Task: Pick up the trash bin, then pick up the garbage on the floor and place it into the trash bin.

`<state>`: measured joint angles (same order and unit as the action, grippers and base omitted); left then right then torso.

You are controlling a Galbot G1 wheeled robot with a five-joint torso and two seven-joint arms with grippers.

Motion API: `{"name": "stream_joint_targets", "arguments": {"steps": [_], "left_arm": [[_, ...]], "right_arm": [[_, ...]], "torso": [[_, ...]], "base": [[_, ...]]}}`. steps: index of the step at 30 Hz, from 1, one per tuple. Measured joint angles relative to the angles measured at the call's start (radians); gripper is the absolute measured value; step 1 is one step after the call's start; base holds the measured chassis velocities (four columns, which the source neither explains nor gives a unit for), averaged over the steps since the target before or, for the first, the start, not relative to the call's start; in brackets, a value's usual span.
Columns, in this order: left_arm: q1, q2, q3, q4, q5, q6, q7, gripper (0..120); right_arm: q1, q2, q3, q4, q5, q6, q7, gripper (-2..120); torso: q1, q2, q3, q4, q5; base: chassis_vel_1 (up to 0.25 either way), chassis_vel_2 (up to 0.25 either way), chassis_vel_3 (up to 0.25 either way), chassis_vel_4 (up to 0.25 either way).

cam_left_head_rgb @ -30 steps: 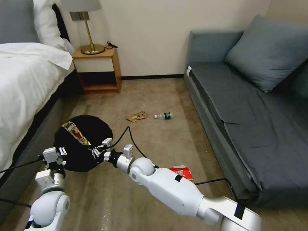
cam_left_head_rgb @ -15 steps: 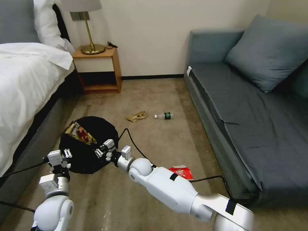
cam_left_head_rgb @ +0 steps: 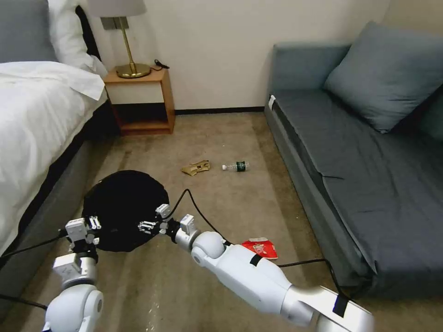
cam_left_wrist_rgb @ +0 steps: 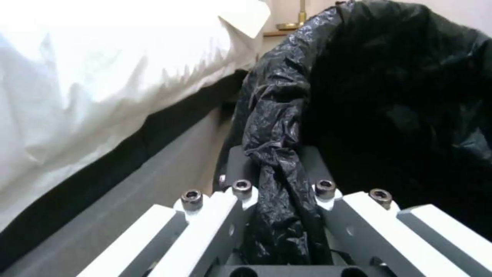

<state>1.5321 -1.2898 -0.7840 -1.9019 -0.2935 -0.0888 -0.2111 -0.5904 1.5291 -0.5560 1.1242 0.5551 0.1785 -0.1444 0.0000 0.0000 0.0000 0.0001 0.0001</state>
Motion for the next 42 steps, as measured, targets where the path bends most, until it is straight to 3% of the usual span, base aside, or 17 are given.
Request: {"name": "stream_joint_targets", "arguments": {"steps": [5,15,19,21,24,27,28,30,32,42], "left_arm": [[-0.004,0.007,-0.003,0.010,-0.002,-0.003,-0.013,7],[-0.006,0.025,-0.004,0.040,-0.001,-0.020,-0.023,7],[0.001,0.032,-0.008,0.043,-0.001,-0.026,-0.026,7],[0.006,0.037,-0.009,0.041,-0.001,-0.027,-0.028,7],[0.006,0.038,-0.008,0.035,0.000,-0.027,-0.030,7],[0.005,0.040,-0.001,0.027,0.002,-0.027,-0.032,7],[0.005,0.040,-0.001,0.027,0.002,-0.027,-0.032,7],[0.006,0.041,0.003,0.027,0.006,-0.026,-0.032,7],[0.007,0.041,0.005,0.027,0.010,-0.026,-0.032,7],[0.025,0.038,0.009,0.019,0.022,-0.029,-0.030,7]], "right_arm": [[-0.005,-0.047,0.007,0.068,-0.018,0.008,0.034,99],[-0.083,-0.145,0.062,0.189,-0.037,0.009,0.080,100],[-0.113,-0.199,0.098,0.196,-0.080,-0.008,0.089,100],[-0.145,-0.266,0.158,0.195,-0.180,-0.063,0.080,100],[-0.167,-0.300,0.209,0.180,-0.247,-0.087,0.036,100],[-0.221,-0.353,0.345,0.130,-0.415,-0.115,-0.151,100],[-0.221,-0.353,0.345,0.130,-0.415,-0.115,-0.151,100],[-0.263,-0.378,0.439,0.096,-0.547,-0.116,-0.286,100],[-0.283,-0.381,0.495,0.076,-0.617,-0.112,-0.350,100],[-0.317,-0.351,0.674,-0.019,-0.797,-0.083,-0.469,100]], "torso": [[0.000,0.000,0.000,0.0001,0.0001],[0.000,0.000,0.000,0.0001,0.0001],[0.000,0.000,0.000,0.0001,0.0002],[0.000,0.000,0.000,0.0000,0.0002],[0.000,0.000,0.000,-0.0001,0.0002],[0.000,0.000,0.000,-0.0003,0.0003],[0.000,0.000,0.000,-0.0003,0.0003],[0.000,0.000,0.000,-0.0003,0.0003],[0.000,0.000,0.000,-0.0004,0.0004],[0.000,0.000,0.000,0.0000,0.0001]], "base": [[0.000,0.000,0.000,0.000],[0.000,0.000,0.000,0.000],[0.000,0.000,0.000,0.000],[0.000,0.000,0.000,0.000],[0.000,0.000,0.000,0.000],[0.000,0.000,0.000,0.000],[0.000,0.000,0.000,0.000],[0.000,0.000,0.000,0.000],[0.000,0.000,0.000,0.000],[0.000,0.000,0.000,0.000]]}}
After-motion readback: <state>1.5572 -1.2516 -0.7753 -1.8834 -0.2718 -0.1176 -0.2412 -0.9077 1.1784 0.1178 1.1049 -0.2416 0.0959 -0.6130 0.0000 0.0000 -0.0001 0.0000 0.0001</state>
